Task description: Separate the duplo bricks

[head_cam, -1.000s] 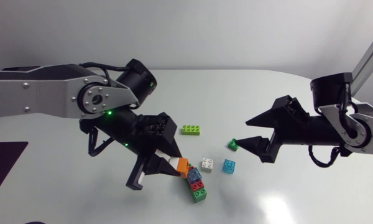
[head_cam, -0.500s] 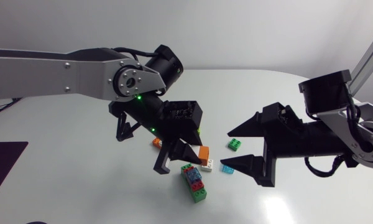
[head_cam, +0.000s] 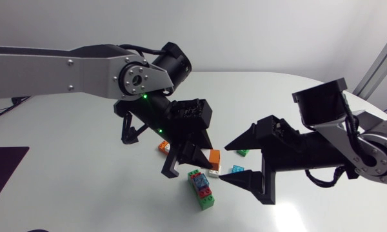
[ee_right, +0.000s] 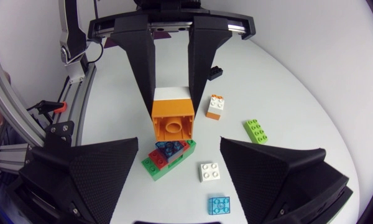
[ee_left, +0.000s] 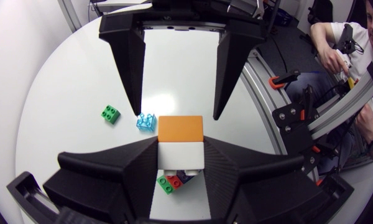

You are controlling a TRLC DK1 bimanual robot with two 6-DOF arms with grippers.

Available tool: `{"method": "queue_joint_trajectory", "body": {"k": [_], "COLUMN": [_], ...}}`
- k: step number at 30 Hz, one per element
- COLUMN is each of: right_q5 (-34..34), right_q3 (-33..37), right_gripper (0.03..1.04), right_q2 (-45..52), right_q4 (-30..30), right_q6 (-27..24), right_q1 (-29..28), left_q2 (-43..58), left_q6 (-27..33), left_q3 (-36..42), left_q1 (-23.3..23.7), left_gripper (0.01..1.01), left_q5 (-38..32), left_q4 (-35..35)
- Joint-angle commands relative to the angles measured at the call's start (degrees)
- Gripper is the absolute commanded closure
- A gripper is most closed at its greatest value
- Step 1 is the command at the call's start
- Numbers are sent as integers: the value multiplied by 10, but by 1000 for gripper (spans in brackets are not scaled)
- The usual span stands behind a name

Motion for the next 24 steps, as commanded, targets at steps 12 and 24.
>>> {"method": "queue_joint_trajectory", "body": {"k": [12, 24], "right_q5": [14, 13], "right_q3": [-21, -26], "right_gripper": [292, 697], "right_q2": [16, 14], "right_q4": [31, 35], "right_q6": [39, 46], "right_q1": [21, 30], "left_q2": [5, -3], "left_q6": [-7, -9], "left_q3": [11, 5], "left_q1": [-9, -12], "left_gripper": [825, 825], "left_q5": [17, 18], "left_q4": [-11, -12]}}
